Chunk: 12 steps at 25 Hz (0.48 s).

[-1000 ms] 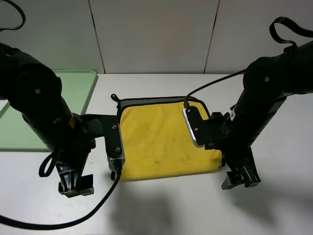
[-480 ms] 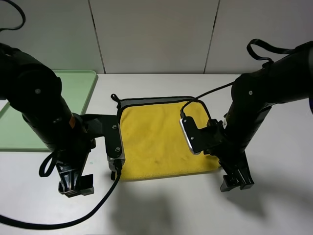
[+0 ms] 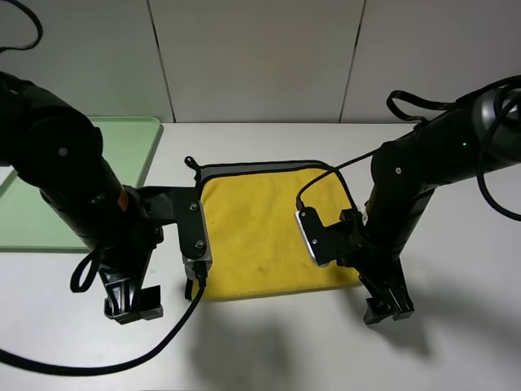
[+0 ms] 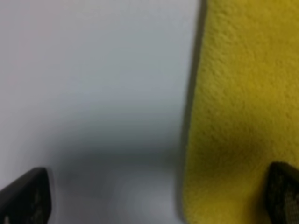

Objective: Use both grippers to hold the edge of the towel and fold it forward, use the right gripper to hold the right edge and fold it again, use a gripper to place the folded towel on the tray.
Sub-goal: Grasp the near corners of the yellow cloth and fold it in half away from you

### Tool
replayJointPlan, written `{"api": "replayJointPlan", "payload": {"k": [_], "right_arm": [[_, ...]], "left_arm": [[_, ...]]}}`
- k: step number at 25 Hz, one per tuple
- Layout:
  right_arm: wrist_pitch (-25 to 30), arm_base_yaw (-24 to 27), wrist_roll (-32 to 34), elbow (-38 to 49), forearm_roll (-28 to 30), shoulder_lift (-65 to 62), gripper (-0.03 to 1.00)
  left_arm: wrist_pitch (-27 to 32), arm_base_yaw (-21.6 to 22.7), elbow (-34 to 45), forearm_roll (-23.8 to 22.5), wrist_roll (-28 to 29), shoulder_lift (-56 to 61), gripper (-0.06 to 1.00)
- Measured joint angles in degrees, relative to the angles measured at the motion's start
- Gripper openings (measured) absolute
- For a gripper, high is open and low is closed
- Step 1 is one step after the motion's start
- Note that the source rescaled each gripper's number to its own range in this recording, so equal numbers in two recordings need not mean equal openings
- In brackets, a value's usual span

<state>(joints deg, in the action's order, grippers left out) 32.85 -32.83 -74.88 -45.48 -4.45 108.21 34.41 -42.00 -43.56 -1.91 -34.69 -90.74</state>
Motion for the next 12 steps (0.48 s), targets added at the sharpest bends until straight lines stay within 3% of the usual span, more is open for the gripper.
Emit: {"api": "replayJointPlan", "payload": {"k": [12], "right_arm": [[-0.21,0.0,0.0,-0.26,0.0,0.79,1.0]], "left_arm": [[-11.25,-0.7,0.0,0.41,-1.29,-1.39,0.89]]}}
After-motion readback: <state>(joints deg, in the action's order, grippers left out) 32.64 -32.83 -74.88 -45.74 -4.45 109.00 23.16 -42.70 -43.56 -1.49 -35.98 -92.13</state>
